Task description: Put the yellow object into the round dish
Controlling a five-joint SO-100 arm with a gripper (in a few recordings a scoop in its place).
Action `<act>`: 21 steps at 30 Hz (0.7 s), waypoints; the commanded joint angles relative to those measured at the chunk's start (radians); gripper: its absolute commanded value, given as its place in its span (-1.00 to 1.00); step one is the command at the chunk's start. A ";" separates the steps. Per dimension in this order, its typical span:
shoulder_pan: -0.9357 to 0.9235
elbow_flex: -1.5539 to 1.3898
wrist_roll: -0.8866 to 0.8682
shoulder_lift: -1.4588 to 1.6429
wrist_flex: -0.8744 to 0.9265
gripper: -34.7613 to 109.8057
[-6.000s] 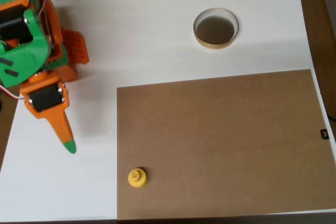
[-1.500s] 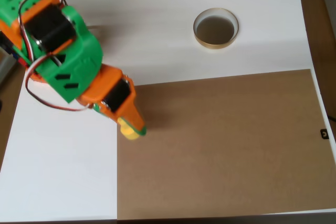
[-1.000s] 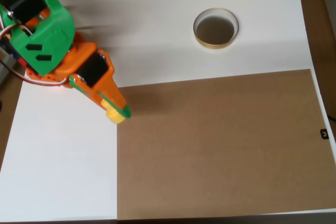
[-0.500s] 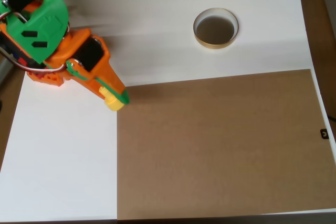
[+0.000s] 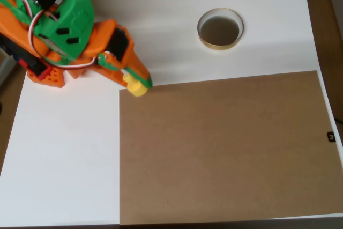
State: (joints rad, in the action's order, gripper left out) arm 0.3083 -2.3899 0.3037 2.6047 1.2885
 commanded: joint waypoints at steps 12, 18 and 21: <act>0.215 0.181 -0.014 -0.163 -0.008 -0.53; 0.262 0.206 -0.006 -0.224 -0.017 -0.53; 0.299 0.221 -0.006 -0.272 -0.031 -0.53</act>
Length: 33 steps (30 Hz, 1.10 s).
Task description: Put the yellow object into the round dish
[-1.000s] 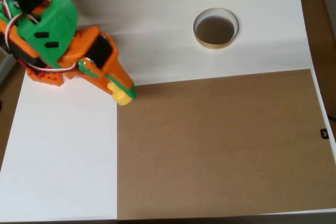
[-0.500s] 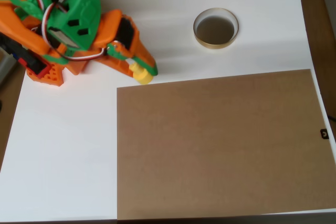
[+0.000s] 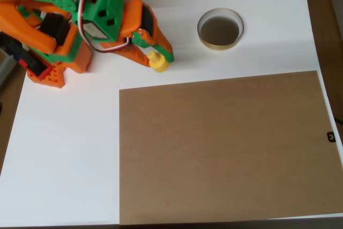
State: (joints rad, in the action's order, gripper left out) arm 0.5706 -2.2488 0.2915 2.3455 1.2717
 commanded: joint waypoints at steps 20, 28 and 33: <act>0.230 0.295 -0.005 -0.368 -0.052 -0.53; 0.350 0.417 -0.028 -0.532 -0.054 -0.53; 0.394 0.488 -0.032 -0.618 -0.057 -0.53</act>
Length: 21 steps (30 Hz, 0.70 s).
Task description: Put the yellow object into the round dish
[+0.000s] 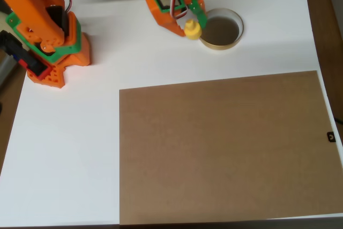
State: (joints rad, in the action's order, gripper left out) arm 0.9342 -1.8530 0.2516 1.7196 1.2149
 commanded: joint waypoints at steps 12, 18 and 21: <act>0.061 0.270 0.043 -0.201 0.003 -0.53; 0.069 0.342 0.043 -0.287 -0.006 -0.53; 0.080 0.379 0.040 -0.325 -0.008 -0.53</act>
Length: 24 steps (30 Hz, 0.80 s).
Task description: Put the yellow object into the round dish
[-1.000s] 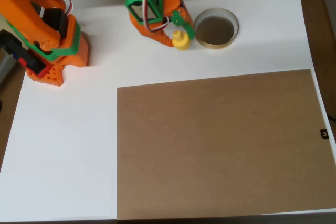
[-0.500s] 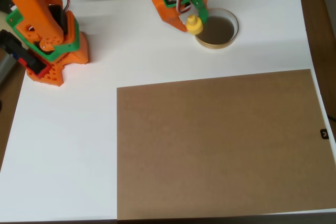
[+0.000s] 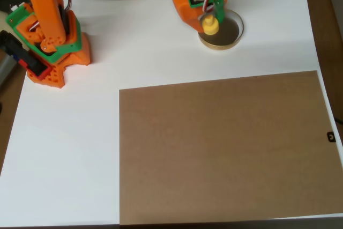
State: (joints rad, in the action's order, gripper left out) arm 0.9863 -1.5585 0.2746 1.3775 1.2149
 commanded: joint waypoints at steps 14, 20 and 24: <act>0.075 0.230 -0.005 -0.112 0.015 -0.53; 0.077 0.235 -0.012 -0.120 0.014 -0.52; 0.075 0.241 -0.018 -0.120 0.023 -0.50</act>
State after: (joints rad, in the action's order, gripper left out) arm 1.0400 -1.3883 0.2516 1.2303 1.2180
